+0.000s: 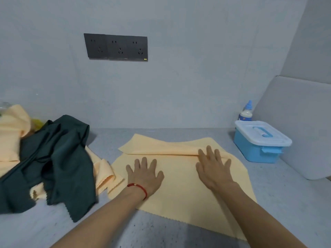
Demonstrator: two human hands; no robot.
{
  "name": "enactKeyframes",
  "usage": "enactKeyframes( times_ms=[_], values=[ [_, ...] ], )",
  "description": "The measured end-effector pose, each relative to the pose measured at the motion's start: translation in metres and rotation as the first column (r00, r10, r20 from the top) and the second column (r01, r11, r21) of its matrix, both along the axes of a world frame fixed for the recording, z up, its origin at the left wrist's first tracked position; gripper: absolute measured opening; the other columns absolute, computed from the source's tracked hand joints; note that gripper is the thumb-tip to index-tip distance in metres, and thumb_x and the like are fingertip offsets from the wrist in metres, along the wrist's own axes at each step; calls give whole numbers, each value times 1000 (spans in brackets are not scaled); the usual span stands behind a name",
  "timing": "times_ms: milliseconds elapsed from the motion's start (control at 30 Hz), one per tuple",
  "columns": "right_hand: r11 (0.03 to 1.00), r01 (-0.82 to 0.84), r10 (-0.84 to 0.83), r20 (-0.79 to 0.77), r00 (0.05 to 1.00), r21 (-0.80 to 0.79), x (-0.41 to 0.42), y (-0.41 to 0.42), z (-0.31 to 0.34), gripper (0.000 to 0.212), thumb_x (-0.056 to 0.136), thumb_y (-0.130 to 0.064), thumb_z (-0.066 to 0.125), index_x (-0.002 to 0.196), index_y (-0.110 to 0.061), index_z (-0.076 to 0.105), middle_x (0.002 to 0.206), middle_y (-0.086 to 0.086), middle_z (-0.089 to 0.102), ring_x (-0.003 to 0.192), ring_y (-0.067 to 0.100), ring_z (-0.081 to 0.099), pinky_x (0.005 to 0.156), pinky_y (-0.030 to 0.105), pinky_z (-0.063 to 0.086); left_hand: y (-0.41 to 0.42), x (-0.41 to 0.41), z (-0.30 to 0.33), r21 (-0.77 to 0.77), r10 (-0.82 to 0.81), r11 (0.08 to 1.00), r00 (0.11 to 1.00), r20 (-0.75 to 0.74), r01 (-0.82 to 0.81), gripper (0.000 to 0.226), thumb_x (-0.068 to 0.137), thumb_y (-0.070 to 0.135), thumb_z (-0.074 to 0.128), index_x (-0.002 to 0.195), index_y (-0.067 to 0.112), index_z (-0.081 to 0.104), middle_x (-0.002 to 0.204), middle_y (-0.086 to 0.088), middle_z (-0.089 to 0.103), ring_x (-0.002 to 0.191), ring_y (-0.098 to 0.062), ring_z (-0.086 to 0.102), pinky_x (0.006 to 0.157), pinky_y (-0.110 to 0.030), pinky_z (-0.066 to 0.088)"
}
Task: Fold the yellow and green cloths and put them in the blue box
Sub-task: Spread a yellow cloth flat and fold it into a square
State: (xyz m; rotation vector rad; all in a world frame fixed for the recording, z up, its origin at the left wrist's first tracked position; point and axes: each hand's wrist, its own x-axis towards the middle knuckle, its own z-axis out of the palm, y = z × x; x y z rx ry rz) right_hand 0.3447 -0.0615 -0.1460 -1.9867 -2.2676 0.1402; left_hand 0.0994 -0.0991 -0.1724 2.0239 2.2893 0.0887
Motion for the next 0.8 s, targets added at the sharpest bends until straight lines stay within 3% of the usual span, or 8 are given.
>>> enactKeyframes(
  times_ms=[100,200,333,400,500,600,700,800],
  values=[
    [997,-77,77,3,997,26,-22,-22,-4,53,105,-49,24,156,-34,26,167,2,17,151,28,17,116,68,19,-16,2,9,127,0,992,991,-133,17,59,91,65,20,133,32,44,133,-3,44,122,-33,38,93,-53,32],
    [996,-65,69,55,996,-63,-23,-38,-9,54,104,-52,24,155,-35,29,162,1,27,148,27,24,115,65,19,-23,-4,14,196,4,980,989,-147,25,49,94,57,24,124,29,48,121,-3,49,113,-29,44,91,-50,33],
    [977,-54,53,12,999,205,-11,-30,9,39,99,-42,31,119,-24,58,120,0,56,114,22,50,100,49,37,-14,-20,14,188,13,982,990,-143,14,41,95,52,27,122,30,49,119,-5,45,114,-28,41,93,-51,31],
    [964,-2,20,-64,998,267,-6,-9,16,37,99,-36,33,123,-23,59,123,1,57,115,22,50,100,45,37,-2,-26,13,193,7,981,991,-136,19,42,94,52,28,126,33,45,123,-6,43,115,-28,39,93,-52,34],
    [995,93,-86,-138,987,42,3,25,18,48,105,-42,26,147,-28,45,151,6,44,137,26,40,116,54,23,17,-27,13,177,-5,984,998,-57,15,52,94,52,28,144,39,33,140,-7,36,125,-29,34,99,-55,33],
    [983,133,-142,-67,988,-126,6,54,9,60,102,-55,13,145,-29,44,150,7,43,137,30,37,111,58,23,30,-29,4,141,-3,990,999,45,-4,61,98,52,27,156,41,17,162,-9,18,145,-29,18,117,-58,17],
    [967,222,-224,3,975,-125,9,80,5,75,96,-66,5,149,-26,40,153,11,38,141,35,32,112,62,21,33,-32,-8,168,25,985,995,93,-40,67,98,54,25,160,38,7,169,-7,3,154,-29,4,123,-55,4],
    [962,245,-247,2,969,-118,3,98,5,78,97,-66,5,159,-23,23,167,15,17,152,39,13,117,68,8,39,-35,-11,162,47,985,992,118,-66,68,95,55,25,160,39,8,169,-5,3,154,-29,3,123,-55,2]
  ],
)
